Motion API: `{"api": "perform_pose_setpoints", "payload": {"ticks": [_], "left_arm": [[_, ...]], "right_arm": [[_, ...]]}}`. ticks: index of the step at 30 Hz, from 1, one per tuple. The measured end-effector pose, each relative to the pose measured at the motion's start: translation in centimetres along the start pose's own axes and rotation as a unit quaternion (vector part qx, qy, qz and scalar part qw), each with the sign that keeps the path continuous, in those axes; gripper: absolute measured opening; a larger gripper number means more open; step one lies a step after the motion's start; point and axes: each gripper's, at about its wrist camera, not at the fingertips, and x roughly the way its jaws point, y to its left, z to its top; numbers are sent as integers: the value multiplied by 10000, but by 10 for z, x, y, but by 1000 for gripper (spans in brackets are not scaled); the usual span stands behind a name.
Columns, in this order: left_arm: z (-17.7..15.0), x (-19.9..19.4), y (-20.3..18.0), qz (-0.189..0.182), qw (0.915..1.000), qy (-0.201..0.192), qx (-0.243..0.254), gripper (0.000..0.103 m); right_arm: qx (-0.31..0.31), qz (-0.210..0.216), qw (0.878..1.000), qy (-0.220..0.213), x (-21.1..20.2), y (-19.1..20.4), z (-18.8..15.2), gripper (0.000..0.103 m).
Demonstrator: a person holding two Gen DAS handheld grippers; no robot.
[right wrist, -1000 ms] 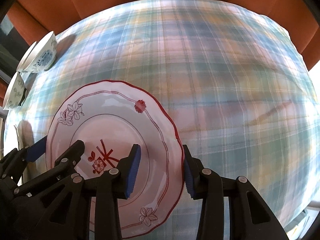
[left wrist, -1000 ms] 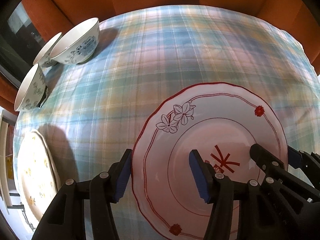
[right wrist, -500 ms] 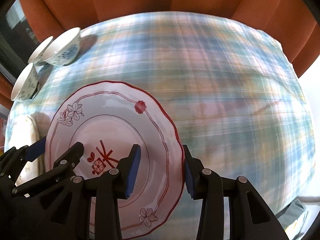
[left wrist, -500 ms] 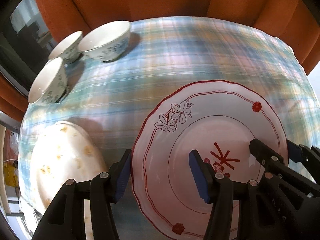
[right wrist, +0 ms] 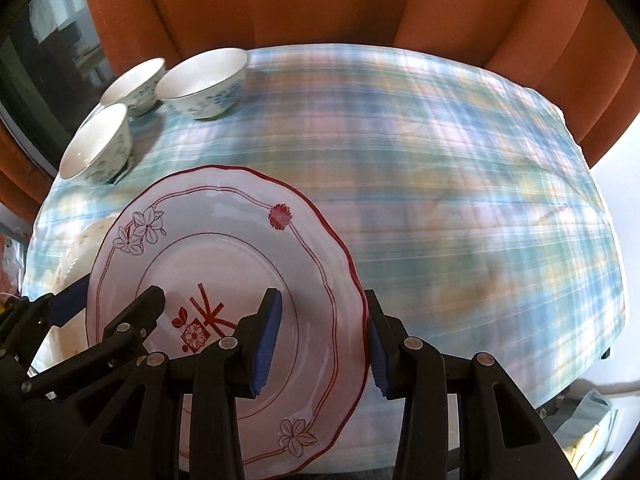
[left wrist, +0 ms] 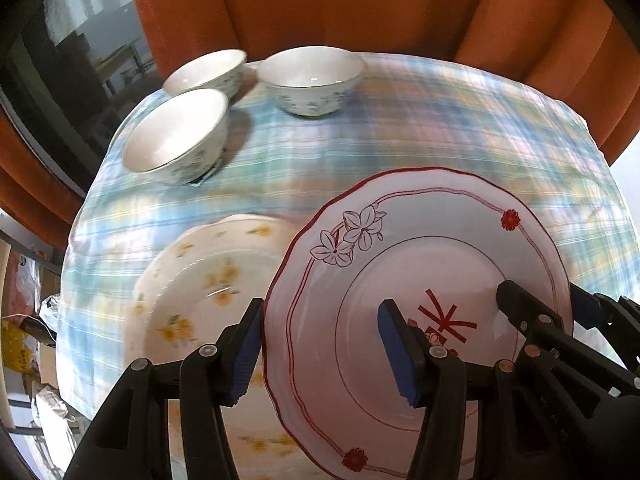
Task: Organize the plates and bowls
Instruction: 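Lift the red-flower plate with the right tool toward the yellow-flower plate stack, then lower the red-flower plate onto the yellow plate stack and open the right tool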
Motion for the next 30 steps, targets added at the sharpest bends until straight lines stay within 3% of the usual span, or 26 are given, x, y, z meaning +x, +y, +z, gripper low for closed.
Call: {"api": "perform_pose_setpoints", "payload": {"ticks": [14, 30], "left_arm": [[-18, 15, 83, 10, 9993, 221, -309, 57], [-22, 21, 100, 23, 9991, 217, -367, 57]], "right_arm": [[-197, 8, 9996, 201, 14, 86, -14, 45], [-283, -96, 9987, 417, 29, 110, -12, 44]]}}
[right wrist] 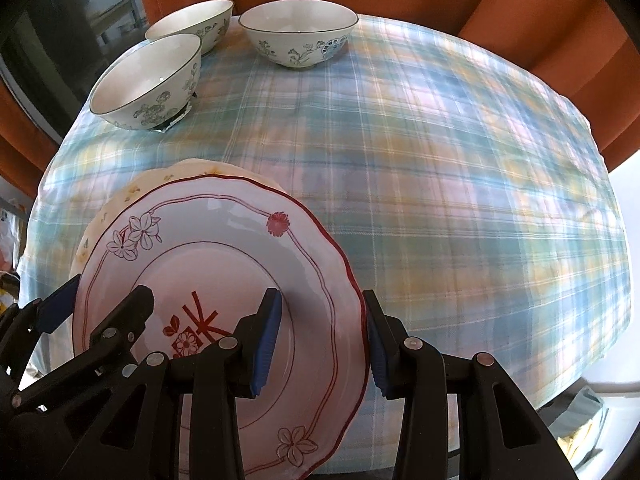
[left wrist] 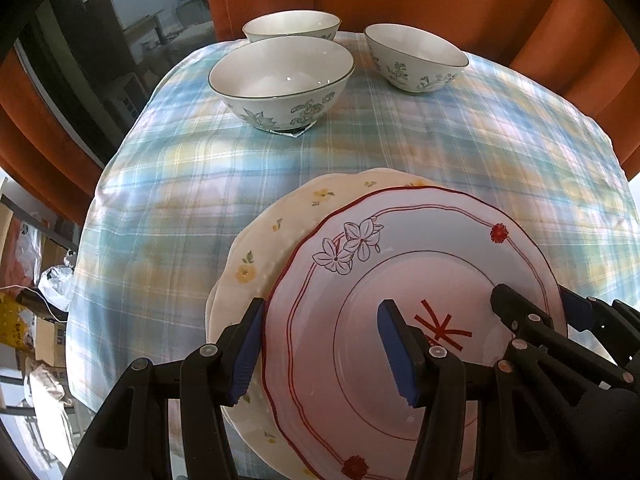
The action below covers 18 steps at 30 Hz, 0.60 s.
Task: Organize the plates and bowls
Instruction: 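Lower the red-flower plate onto the yellow plate stack and open the right tool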
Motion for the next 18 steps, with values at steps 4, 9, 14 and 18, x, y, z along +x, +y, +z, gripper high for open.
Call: {"api": "perform_pose_setpoints", "payload": {"ticks": [4, 9, 14, 18], "left_arm": [[0, 1, -1, 24, 10000, -7, 18, 57], [0, 1, -2, 55, 10000, -33, 69, 57], [0, 1, -2, 88, 9999, -39, 94, 57], [1, -4, 5, 237, 9996, -128, 44, 57]], "right_arm": [[41, 137, 9999, 21, -1, -4, -2, 44], [122, 194, 9997, -113, -12, -12, -5, 29], [131, 202, 9997, -107, -13, -12, -6, 28], [155, 295, 9994, -61, -13, -8, -6, 28]]}}
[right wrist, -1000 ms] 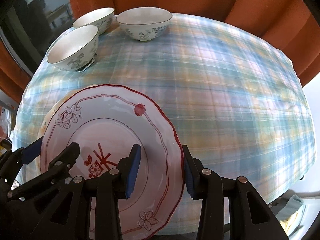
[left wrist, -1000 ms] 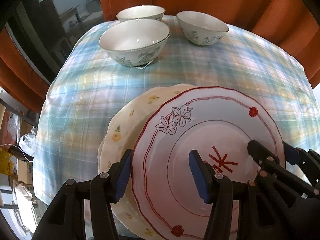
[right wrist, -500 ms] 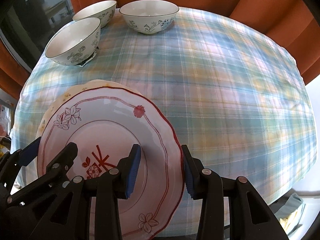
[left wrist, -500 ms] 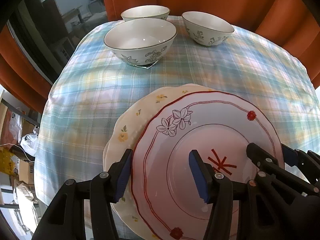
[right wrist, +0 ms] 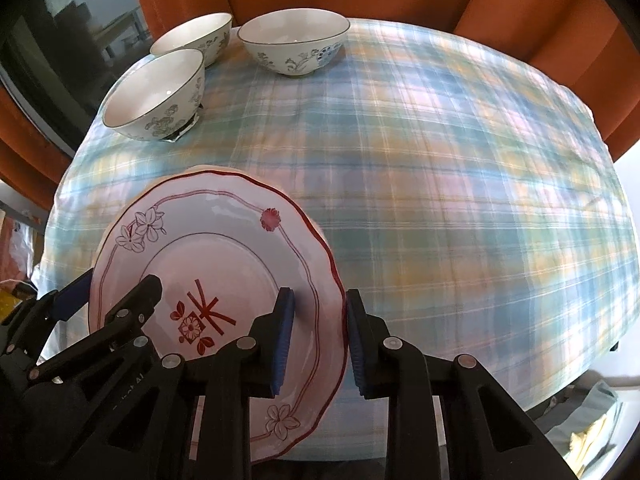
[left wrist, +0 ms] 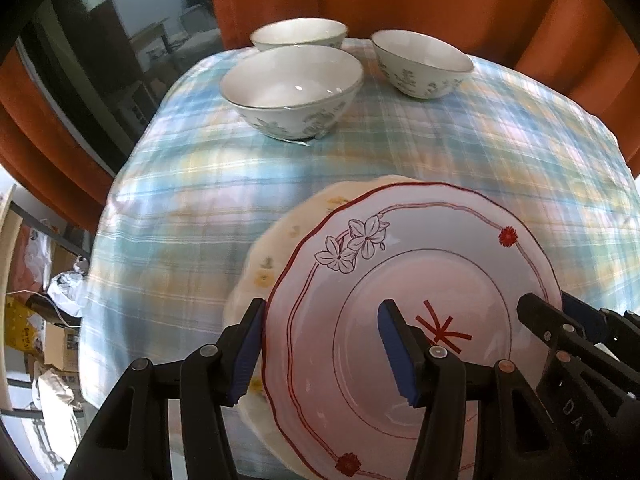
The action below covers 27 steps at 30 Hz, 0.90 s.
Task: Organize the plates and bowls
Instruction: 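Lower the red-flower plate onto the yellow plate stack and open the right tool, then move the right tool to a white bowl and grasp its rim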
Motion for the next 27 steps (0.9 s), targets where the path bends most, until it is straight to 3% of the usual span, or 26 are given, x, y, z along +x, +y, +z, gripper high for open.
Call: {"api": "perform_pose_setpoints", "payload": {"ticks": [7, 15, 20, 27], "left_arm": [[0, 6, 5, 171, 9998, 26, 110, 57], [1, 10, 6, 300, 9991, -183, 248, 60], [2, 11, 8, 94, 9995, -177, 262, 71], [7, 12, 16, -235, 9993, -144, 256, 79]], "right_arm": [[-60, 48, 10000, 53, 8, 13, 3, 29], [-279, -308, 9991, 2, 12, 26, 6, 29], [-236, -337, 9992, -17, 12, 25, 6, 30], [-98, -178, 9998, 26, 11, 22, 9, 35]]}}
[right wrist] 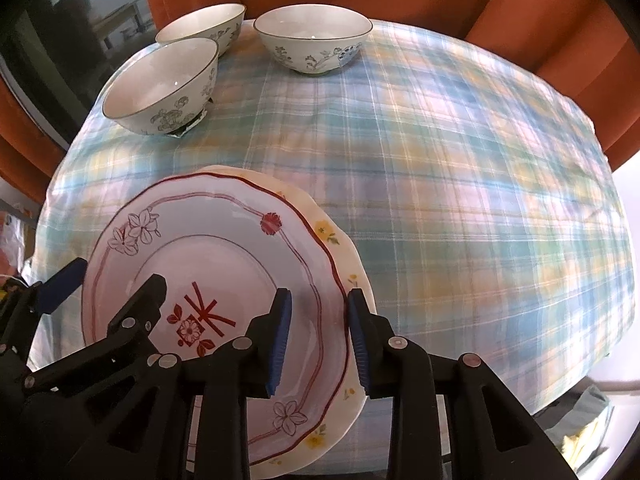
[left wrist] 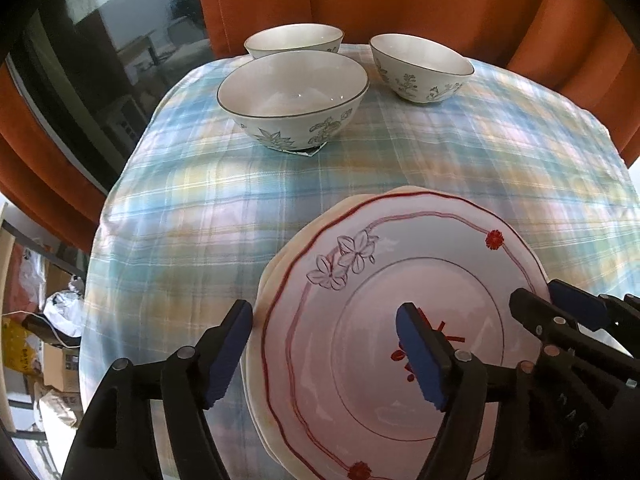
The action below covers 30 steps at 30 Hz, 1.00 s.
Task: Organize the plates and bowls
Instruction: 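Move the right tool to a white bowl and grasp its rim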
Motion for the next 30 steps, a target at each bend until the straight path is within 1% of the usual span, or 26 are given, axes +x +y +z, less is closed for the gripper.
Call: {"api": "perform_pose_setpoints", "payload": {"ticks": [2, 4, 7, 11, 14, 16, 18, 20, 22, 23, 26, 28, 29, 30], "left_arm": [[5, -3, 5, 60, 9999, -97, 4, 82], [12, -6, 11, 109, 9998, -179, 3, 85], [31, -11, 24, 151, 9993, -323, -109, 89], [59, -13, 38, 279, 9980, -506, -248, 89], [80, -11, 49, 374, 9964, -630, -431, 89], [94, -7, 55, 486, 9950, -707, -517, 88], [106, -2, 60, 548, 9943, -730, -550, 84], [117, 4, 63, 585, 9939, -737, -574, 84], [125, 12, 62, 606, 9939, -748, -547, 80], [129, 17, 62, 628, 9943, -708, -500, 76], [139, 35, 64, 596, 9952, -589, -505, 74], [143, 44, 66, 551, 9954, -530, -570, 69], [144, 49, 67, 538, 9955, -490, -602, 64], [145, 53, 67, 539, 9957, -428, -620, 56]], "right_arm": [[27, 46, 10000, -16, -1, -1, 4, 40], [44, 34, 9999, -109, -6, 0, 11, 52], [80, 68, 9996, -258, -13, 3, 26, 61], [25, 156, 9987, -490, -20, 12, 57, 62], [-66, 420, 9959, -793, -26, 20, 81, 62], [-122, 485, 9941, -963, -28, 25, 96, 62], [-157, 543, 9929, -1043, -25, 31, 112, 62], [-123, 677, 9917, -1085, -19, 36, 130, 62], [-104, 722, 9914, -1089, -10, 42, 145, 62], [-127, 734, 9912, -1095, -5, 44, 150, 62], [-273, 833, 9903, -1077, 9, 56, 165, 62], [-351, 845, 9901, -1068, 17, 62, 171, 61], [-406, 845, 9901, -1049, 23, 67, 175, 60], [-423, 839, 9902, -1029, 28, 68, 177, 55]]}}
